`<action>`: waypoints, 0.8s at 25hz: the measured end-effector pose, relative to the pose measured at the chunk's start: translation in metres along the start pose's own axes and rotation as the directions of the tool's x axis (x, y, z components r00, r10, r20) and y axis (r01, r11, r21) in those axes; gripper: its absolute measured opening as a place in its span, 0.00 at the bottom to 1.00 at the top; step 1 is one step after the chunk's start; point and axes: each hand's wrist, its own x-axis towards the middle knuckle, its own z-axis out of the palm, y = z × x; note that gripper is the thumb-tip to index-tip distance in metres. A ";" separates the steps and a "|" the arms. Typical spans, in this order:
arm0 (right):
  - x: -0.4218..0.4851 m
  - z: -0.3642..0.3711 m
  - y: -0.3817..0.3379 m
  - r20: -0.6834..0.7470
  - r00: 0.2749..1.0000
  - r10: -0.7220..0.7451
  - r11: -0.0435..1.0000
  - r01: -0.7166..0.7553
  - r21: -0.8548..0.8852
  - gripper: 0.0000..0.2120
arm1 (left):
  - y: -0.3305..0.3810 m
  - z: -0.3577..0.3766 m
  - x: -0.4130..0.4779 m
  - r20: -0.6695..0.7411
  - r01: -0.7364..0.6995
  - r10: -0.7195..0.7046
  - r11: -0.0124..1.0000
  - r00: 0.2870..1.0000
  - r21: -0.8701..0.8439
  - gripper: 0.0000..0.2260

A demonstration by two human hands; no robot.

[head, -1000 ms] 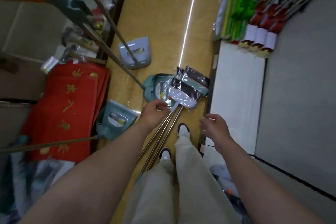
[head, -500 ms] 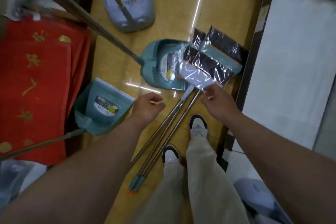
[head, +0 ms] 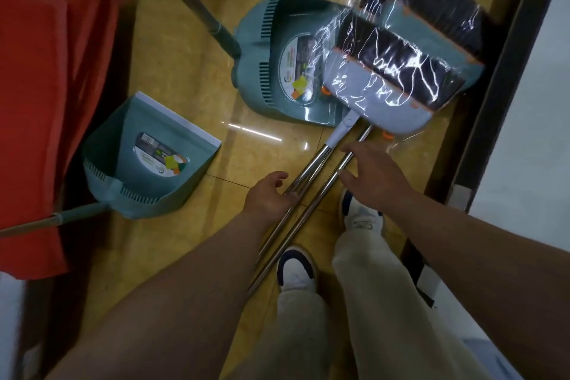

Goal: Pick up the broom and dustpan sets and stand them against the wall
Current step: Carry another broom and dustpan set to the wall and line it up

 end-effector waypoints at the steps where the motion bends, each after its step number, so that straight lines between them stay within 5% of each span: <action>1: 0.005 0.006 0.001 -0.009 1.000 -0.023 1.000 0.023 -0.001 0.24 | -0.003 0.006 0.006 0.012 0.003 -0.003 0.999 1.000 0.041 0.26; 4: 0.014 0.014 0.001 -0.019 1.000 -0.016 1.000 0.016 0.007 0.24 | -0.014 0.020 0.024 0.064 0.056 -0.058 0.998 0.996 0.039 0.28; 7: 0.013 0.019 0.005 0.001 1.000 0.013 1.000 -0.013 0.014 0.24 | -0.034 0.027 0.035 0.085 0.112 -0.113 0.994 0.990 0.012 0.17; 9: 0.007 0.017 0.004 0.013 1.000 0.007 1.000 -0.007 -0.008 0.23 | -0.042 0.031 0.028 0.064 -0.004 -0.004 0.992 0.998 0.124 0.08; 13: -0.017 -0.003 -0.021 0.025 1.000 -0.011 0.999 0.012 -0.037 0.22 | -0.035 0.018 -0.022 -0.103 -0.230 0.253 0.954 0.962 0.194 0.08; 20: -0.048 -0.076 -0.141 -0.098 0.976 -0.195 0.980 0.198 0.027 0.17 | 0.057 -0.080 -0.113 -0.168 -0.231 0.402 0.767 0.900 0.598 0.17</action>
